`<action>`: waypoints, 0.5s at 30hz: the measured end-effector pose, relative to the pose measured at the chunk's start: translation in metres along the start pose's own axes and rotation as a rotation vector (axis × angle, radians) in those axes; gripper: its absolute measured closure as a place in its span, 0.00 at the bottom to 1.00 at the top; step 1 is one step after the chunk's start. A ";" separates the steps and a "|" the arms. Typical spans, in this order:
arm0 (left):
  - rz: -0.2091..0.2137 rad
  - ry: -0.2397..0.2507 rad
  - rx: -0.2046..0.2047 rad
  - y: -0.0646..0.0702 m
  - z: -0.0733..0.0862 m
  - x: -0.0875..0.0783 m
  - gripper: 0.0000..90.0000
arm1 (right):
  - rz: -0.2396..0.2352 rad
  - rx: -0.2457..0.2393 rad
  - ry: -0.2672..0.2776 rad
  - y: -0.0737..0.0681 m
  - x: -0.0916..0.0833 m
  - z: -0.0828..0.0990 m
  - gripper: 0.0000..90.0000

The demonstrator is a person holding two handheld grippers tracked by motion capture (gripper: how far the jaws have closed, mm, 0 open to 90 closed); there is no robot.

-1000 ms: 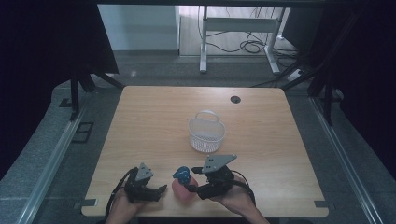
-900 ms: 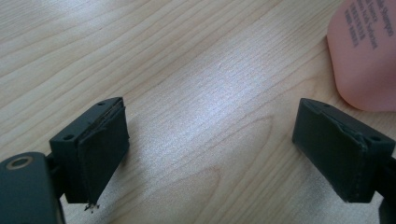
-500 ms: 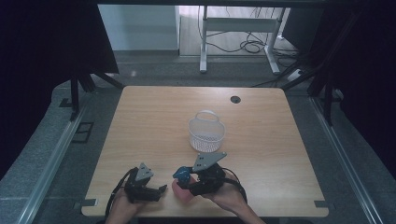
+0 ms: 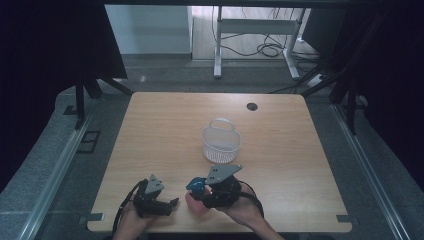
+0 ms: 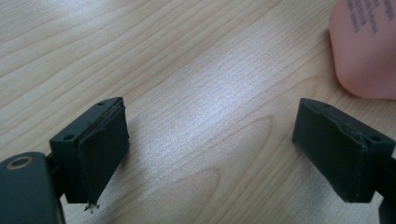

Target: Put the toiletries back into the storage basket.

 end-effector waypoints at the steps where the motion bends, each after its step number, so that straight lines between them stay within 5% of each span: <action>1: 0.000 0.000 0.000 0.000 0.000 0.000 0.12 | -0.002 0.002 0.003 0.000 -0.001 0.000 0.58; 15: 0.000 -0.001 -0.001 0.000 0.000 0.000 0.12 | 0.017 0.019 0.004 0.012 -0.021 -0.006 0.58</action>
Point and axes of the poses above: each handheld gripper's, and its own axes: x roughly forward along the jaws, z roughly out of its underside, y roughly to its right, the point moved 9 cm from there along x, roughly forward along the jaws, and after that the axes turned 7 degrees about -y, right-handed, at the moved point
